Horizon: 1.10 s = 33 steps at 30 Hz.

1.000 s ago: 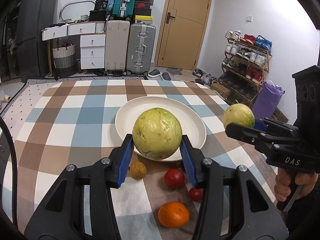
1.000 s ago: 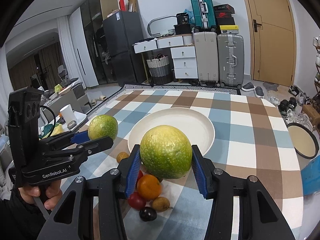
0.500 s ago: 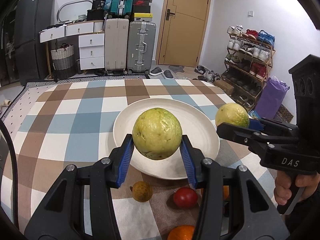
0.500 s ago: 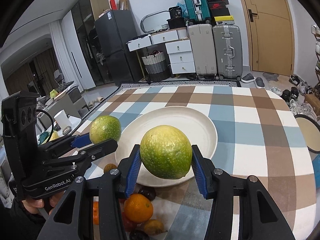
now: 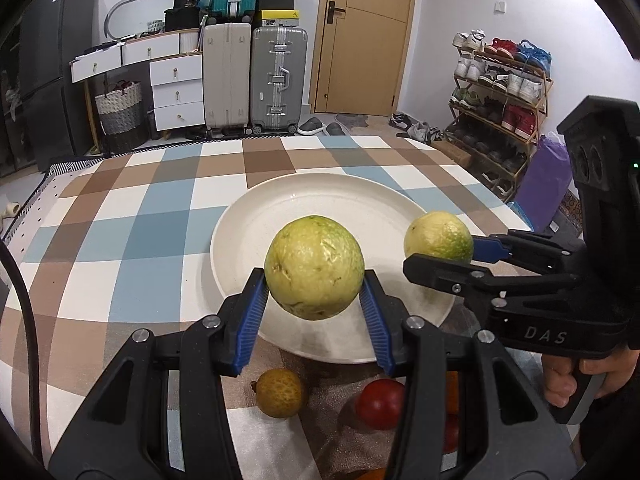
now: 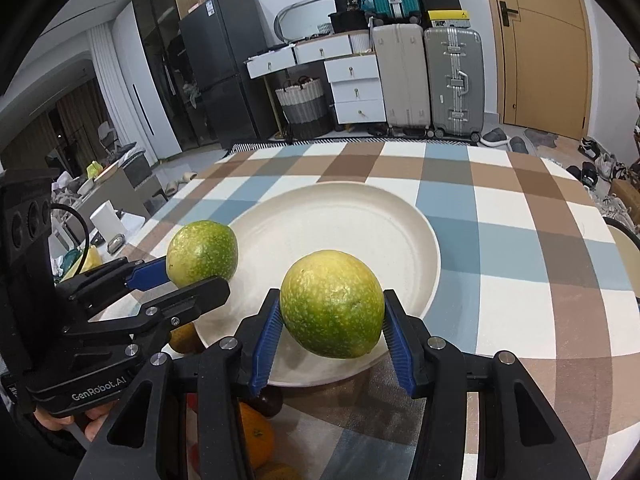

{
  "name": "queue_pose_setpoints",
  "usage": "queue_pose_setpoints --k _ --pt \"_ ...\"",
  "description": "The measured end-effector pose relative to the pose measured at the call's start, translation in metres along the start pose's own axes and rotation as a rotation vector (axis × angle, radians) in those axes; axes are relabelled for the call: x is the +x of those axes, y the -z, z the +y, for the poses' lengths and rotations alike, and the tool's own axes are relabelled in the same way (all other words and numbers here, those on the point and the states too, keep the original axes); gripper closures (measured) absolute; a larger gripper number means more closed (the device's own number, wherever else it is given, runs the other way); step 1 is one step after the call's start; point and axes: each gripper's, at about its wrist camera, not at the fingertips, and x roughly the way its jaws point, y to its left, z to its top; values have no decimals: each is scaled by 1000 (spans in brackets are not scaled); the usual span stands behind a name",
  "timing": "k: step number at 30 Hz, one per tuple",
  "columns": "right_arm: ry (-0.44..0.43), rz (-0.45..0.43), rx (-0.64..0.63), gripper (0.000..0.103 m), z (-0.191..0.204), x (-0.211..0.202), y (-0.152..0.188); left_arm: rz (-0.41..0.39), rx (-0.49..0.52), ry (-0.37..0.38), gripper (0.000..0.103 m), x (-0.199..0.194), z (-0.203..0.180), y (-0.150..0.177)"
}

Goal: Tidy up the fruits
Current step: 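Carry both fruits into the white plate and open both tools, then withdraw both open tools from the plate toward the tangerines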

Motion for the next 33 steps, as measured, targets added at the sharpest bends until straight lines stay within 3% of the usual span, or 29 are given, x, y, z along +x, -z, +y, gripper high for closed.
queue_pose_setpoints --k 13,17,20,22,27,29,31,33 --pt "30 32 22 53 -6 18 -5 28 -5 -25 58 7 3 0" --pt "46 -27 21 48 -4 6 -5 8 -9 -30 56 2 5 0" --pt "50 -58 21 47 -6 -2 -7 -3 -16 -33 47 -3 5 -1" --pt "43 -59 27 41 -7 -5 -6 -7 -23 -41 35 -5 7 -1" --pt "49 -72 14 15 -5 -12 -2 -30 -44 -48 18 -15 12 -2" --pt "52 -77 11 12 -4 -13 -1 -28 -45 -47 15 -17 12 -1" --pt "57 -76 0 9 -2 -14 0 -25 -47 -54 2 -19 14 0" --pt "78 -76 -5 0 -2 -15 1 -36 -48 -75 0 -24 17 2"
